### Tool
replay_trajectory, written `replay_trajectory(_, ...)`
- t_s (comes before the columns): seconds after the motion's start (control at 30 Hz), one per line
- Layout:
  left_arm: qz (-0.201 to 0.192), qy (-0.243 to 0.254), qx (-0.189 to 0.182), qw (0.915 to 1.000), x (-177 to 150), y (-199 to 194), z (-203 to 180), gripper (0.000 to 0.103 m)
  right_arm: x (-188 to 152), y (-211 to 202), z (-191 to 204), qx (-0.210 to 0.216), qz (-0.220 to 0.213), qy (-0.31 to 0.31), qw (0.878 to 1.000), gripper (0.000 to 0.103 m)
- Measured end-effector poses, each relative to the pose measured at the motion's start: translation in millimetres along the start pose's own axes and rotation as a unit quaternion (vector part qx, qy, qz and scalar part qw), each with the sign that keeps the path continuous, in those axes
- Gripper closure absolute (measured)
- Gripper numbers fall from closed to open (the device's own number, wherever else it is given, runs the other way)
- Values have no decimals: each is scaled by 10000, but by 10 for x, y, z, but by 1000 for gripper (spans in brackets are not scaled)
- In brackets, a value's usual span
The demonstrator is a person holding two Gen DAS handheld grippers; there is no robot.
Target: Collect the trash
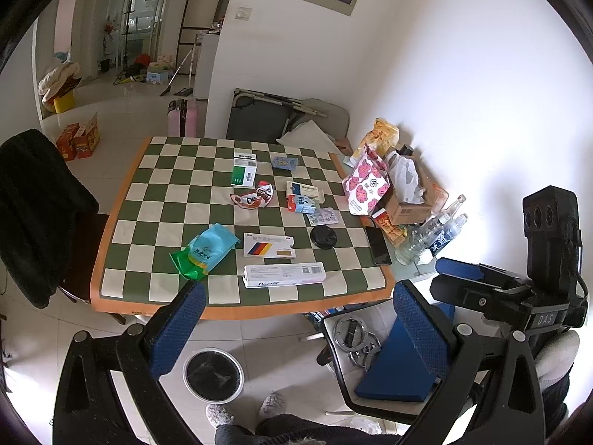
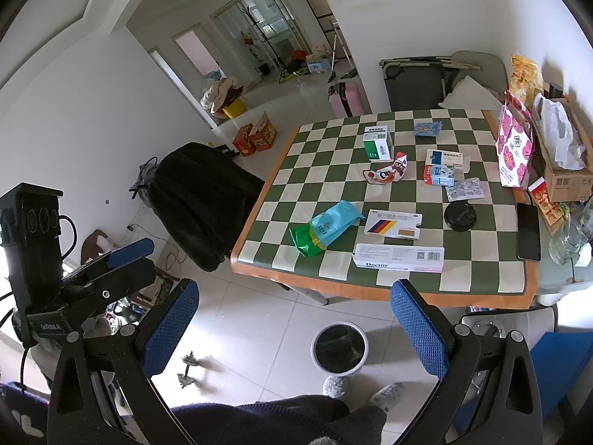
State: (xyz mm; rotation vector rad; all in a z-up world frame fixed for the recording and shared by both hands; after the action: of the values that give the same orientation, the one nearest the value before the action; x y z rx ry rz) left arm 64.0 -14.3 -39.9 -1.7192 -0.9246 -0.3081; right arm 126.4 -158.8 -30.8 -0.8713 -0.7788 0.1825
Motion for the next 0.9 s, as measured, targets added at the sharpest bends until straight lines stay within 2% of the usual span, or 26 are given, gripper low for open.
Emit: replay_trajectory(0.9, 6, -7, 0, 10000, -27, -8, -13, 0, -16, 24, 8, -3, 3, -23, 10000, 0)
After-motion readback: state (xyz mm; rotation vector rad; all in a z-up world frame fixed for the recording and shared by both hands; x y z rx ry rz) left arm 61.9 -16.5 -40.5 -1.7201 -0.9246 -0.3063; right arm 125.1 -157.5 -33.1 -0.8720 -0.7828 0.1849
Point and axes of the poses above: each gripper's, at about its wrist camera, not at the fingertips, and y roughly the way its jaws point, z to its left, x to its top, the point moved 9 cm from there along y, roughly the way its jaws point, and after that the axes turned 4 degrees about -x, right-handed, at the moved point
